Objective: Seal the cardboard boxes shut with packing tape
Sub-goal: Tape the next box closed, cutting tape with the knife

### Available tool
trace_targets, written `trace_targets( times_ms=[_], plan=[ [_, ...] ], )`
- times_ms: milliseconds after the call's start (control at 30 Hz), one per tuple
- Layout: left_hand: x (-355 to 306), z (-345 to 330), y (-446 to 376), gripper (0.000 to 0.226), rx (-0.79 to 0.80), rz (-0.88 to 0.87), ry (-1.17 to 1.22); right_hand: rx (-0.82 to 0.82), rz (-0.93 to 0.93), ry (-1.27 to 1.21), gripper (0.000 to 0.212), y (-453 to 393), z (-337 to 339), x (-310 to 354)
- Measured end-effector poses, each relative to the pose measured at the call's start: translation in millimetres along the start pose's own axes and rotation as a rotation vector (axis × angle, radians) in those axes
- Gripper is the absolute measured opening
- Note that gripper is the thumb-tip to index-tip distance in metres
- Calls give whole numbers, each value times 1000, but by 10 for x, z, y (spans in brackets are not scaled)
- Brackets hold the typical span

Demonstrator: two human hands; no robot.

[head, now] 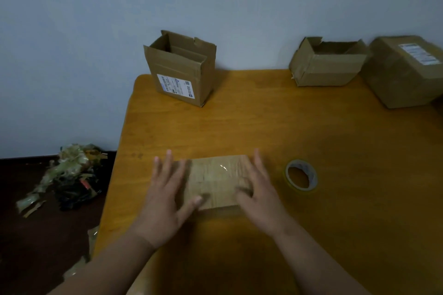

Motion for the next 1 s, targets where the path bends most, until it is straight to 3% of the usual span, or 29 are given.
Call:
trace_targets(
  times_ms=[67,133,200,267,333,400,467,633,733,833,933,1000],
  plan=[
    [257,13,128,83,-193,444,585,-49,-254,-374,71,17,-16,-216],
    [401,-158,227,52,-319,700,935,15,-343,-430,53,8,-172,-259],
    [482,-228,203,35,-322,737,988,20,-333,-448,37,-44,-237,-256],
    [527,-206,181,32,-304,744,1024,7,-354,-494,29,-97,-236,-338],
    [542,-187,179,37,-275,783,1130,55,-413,-606,41,-125,-274,-426],
    [539,-231,195,53,-243,866,1260,126,-506,-724,72,-149,-407,-554],
    [599,-284,218,59,-250,942,1280,174,-520,-762,89,-166,-455,-564],
    [540,-238,156,44,-137,928,1281,176,-487,-925,47,-212,-320,-516],
    [568,3,8,43,-218,844,1374,53,-464,-1119,49,-283,-117,-595],
    [452,82,-133,35,-227,774,1358,-11,-365,-1047,42,-335,4,-439],
    [329,-39,-156,28,-192,737,1194,105,-329,-826,54,-381,-220,-300],
    [435,-154,-79,30,-219,782,1057,84,-343,-588,64,-380,-321,-353]
  ],
)
Point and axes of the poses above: each hand's wrist, its own y-axis away from the middle knuckle, its own z-axis out of the back of the hand, x = y × z, the point moved 9 cm from there along -y, towards the middle knuckle, and after that the axes turned 14 degrees about y, right-handed, at the moved point
